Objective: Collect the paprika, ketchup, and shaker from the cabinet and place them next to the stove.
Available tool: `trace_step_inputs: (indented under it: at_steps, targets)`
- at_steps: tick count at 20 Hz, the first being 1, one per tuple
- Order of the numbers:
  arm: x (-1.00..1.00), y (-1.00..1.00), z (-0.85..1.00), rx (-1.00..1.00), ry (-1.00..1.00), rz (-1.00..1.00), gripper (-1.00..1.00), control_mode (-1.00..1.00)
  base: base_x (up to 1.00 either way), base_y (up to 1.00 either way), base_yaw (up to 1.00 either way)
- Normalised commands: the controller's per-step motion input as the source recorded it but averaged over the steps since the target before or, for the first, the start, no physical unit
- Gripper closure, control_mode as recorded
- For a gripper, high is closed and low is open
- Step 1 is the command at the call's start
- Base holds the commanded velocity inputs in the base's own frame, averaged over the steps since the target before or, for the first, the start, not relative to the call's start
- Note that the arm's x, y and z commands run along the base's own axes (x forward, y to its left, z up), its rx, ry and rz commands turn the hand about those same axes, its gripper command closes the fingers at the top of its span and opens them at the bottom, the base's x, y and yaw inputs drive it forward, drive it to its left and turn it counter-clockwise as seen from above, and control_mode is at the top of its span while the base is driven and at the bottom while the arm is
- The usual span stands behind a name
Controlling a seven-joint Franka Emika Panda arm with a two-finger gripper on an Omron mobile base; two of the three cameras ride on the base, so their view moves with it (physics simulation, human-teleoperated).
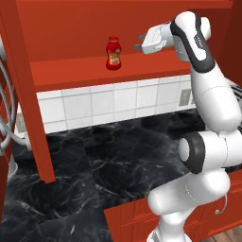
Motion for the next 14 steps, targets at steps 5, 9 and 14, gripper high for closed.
trace_step_inputs:
  at_steps: [5, 9, 14]
  targets:
    - [0.24, 0.00, -0.03, 0.00, 0.00, 0.07, -1.00, -1.00, 0.00, 0.00, 0.00]
    - [0.24, 0.00, -0.02, 0.00, 0.00, 0.07, -1.00, -1.00, 0.00, 0.00, 0.00]
    - [0.22, 0.00, -0.02, 0.00, 0.00, 0.07, -1.00, -1.00, 0.00, 0.00, 0.00]
